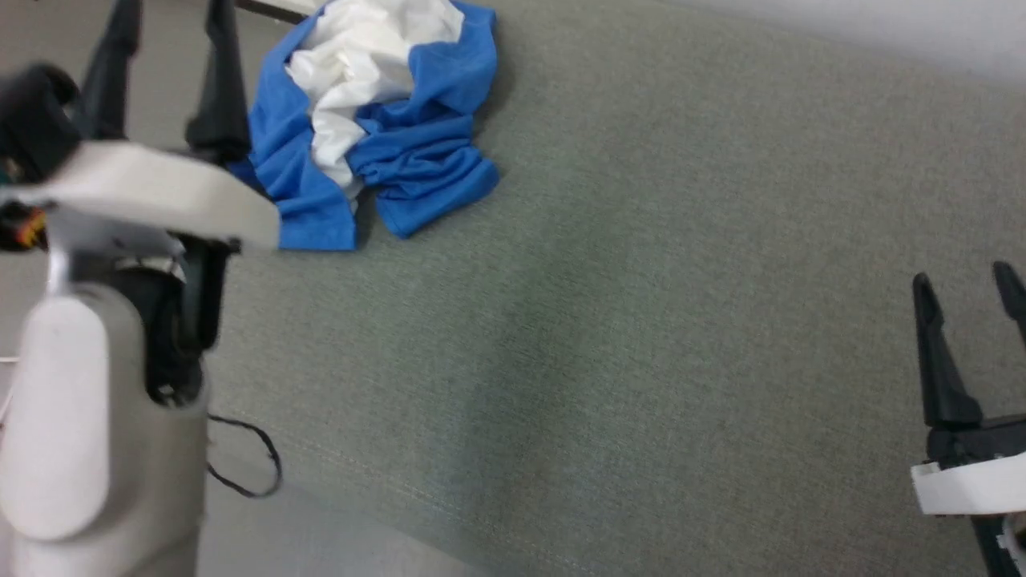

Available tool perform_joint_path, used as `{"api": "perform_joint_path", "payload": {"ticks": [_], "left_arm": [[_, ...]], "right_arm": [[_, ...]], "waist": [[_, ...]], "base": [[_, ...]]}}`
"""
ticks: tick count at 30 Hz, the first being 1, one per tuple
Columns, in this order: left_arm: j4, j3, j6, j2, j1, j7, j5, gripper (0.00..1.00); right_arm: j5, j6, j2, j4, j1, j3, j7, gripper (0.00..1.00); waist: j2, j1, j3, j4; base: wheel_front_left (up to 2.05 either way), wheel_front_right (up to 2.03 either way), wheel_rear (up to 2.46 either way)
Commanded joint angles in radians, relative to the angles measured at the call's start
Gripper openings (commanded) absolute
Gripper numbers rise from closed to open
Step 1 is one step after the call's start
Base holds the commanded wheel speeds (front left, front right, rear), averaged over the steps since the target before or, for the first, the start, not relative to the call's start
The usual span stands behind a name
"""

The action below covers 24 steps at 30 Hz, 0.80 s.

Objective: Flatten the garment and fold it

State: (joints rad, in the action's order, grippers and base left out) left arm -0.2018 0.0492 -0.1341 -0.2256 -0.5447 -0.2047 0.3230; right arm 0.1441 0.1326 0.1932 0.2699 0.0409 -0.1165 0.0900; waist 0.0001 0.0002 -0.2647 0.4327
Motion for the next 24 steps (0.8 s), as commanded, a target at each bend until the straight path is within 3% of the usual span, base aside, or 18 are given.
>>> {"api": "perform_joint_path", "payload": {"ticks": [1, 8, 13, 19, 24], "left_arm": [[0.023, -0.008, 0.001, -0.022, -0.038, -0.027, 0.001, 1.00], [0.149, -0.036, 0.010, -0.100, -0.183, -0.160, 0.014, 1.00], [0.229, -0.049, 0.001, -0.116, -0.227, -0.206, 0.027, 1.00], [0.311, -0.023, 0.024, -0.125, -0.238, -0.264, 0.046, 1.00], [0.376, -0.001, 0.010, -0.142, -0.221, -0.284, 0.013, 1.00]], "right_arm": [[0.011, -0.002, 0.014, 0.023, -0.012, -0.004, -0.007, 1.00], [0.054, -0.002, 0.086, 0.149, -0.024, -0.040, -0.054, 1.00], [0.079, -0.002, 0.134, 0.230, -0.041, -0.071, -0.085, 1.00], [0.112, -0.002, 0.183, 0.292, -0.035, -0.120, -0.115, 1.00], [0.135, -0.002, 0.206, 0.325, -0.025, -0.146, -0.127, 1.00]], "waist": [[-0.0001, -0.0002, -0.085, -0.048], [-0.0001, -0.0002, -0.208, -0.102], [-0.0001, -0.0002, -0.285, -0.133], [-0.0001, -0.0002, -0.359, -0.149], [-0.0001, -0.0002, -0.401, -0.156]], "base": [[0.00, 0.00, 0.00], [0.00, 0.00, 0.00], [0.00, 0.00, 0.00], [0.00, 0.00, 0.00], [0.00, 0.00, 0.00]]}}
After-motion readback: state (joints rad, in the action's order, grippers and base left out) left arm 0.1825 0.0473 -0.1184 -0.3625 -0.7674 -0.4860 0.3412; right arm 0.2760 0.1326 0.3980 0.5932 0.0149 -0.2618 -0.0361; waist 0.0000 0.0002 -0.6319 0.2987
